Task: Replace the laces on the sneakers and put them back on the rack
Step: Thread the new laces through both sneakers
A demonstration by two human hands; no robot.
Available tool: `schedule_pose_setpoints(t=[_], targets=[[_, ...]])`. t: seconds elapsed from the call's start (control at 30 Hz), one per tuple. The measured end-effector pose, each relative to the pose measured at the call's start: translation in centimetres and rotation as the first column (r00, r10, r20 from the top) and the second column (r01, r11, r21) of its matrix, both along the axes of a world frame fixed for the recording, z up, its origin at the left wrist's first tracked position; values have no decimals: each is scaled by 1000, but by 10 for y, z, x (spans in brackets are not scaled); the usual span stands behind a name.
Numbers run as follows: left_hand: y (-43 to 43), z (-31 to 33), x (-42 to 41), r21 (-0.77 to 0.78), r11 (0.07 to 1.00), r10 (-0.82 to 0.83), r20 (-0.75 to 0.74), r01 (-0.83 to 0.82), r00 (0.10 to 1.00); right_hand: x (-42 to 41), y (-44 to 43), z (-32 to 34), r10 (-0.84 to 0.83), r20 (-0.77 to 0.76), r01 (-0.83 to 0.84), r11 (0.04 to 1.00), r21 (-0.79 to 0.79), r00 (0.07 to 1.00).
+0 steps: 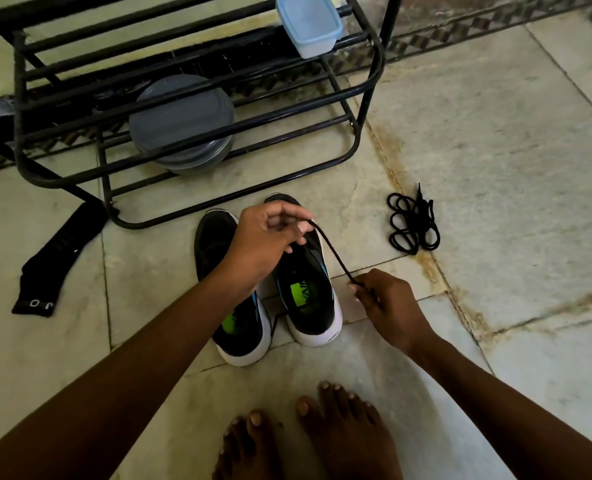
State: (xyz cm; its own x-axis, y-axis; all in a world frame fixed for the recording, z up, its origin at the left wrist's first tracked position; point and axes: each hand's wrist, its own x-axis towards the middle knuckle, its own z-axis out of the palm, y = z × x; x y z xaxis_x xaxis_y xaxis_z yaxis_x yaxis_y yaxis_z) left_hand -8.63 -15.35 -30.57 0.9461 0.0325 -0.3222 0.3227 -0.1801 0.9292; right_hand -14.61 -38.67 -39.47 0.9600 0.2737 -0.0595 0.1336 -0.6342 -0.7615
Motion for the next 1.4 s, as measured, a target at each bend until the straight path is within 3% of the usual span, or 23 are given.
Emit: schedule_pose_setpoints(t=[0.1, 0.2, 0.33, 0.43, 0.57, 0.8, 1.0, 1.4], targets=[[0, -3, 1, -8, 1000, 3, 11, -3, 1000, 4, 0, -1, 43, 11, -43, 999, 31, 999], [3, -10, -5, 145, 987, 52, 80, -63, 995, 18, 6, 7, -59, -91, 76, 979, 188, 994], [6, -19, -24, 425, 905, -73, 188, -14, 979, 41, 21, 29, -72, -322, 231, 840, 490, 944], [4, -26, -35, 502, 864, -153, 188, 39, 970, 53, 34, 43, -72, -393, 313, 739, 596, 917], [2, -35, -41, 436, 900, -74, 199, -21, 977, 60, 46, 44, -81, -422, 358, 686, 634, 903], [-5, -47, -40, 412, 911, -24, 112, -24, 993, 58, 56, 34, -63, -397, 313, 732, 605, 916], [-5, -45, -38, 268, 960, 80, 27, -84, 996, 60, 55, 30, -52, -411, 308, 749, 587, 910], [-3, -46, -37, 241, 967, 81, 5, -80, 997, 61, 55, 31, -49, -360, 255, 792, 554, 932]])
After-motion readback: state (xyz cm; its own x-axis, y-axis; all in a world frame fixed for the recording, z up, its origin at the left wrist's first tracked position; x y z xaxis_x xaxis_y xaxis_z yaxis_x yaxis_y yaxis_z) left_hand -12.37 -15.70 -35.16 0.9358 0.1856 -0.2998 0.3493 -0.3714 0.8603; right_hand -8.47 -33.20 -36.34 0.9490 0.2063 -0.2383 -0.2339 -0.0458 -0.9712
